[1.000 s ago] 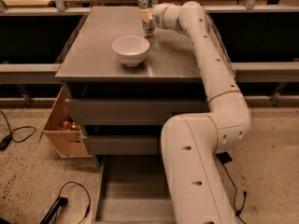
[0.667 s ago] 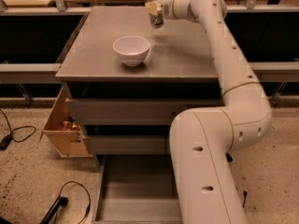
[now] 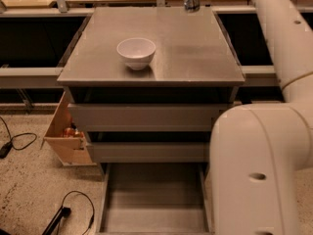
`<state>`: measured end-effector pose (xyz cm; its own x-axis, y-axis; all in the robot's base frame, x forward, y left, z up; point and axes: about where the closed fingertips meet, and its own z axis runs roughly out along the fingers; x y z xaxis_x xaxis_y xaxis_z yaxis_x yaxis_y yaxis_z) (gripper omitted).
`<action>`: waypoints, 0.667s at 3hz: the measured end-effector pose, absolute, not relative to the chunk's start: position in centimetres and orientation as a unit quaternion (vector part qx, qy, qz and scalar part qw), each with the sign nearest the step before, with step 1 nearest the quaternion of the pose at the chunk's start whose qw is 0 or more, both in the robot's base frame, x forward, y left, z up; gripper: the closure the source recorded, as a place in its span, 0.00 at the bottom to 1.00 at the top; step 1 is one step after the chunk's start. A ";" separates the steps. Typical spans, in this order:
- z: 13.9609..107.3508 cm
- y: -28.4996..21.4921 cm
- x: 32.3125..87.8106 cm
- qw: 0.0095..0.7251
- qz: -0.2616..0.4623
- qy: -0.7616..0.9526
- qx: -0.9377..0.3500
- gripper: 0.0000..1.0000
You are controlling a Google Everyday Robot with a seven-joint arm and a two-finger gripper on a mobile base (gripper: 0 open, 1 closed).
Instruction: Place redbull can into bottom drawer
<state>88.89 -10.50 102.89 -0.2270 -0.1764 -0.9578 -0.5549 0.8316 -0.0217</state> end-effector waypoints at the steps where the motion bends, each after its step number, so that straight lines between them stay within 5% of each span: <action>1: 110.4 -17.4 84.7 0.630 0.120 0.746 -0.181 1.00; 2: 118.4 -24.4 77.1 0.694 0.080 0.704 -0.128 1.00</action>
Offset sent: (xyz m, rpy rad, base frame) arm -0.2743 -0.0982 -0.0756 -0.0924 0.1064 -0.3071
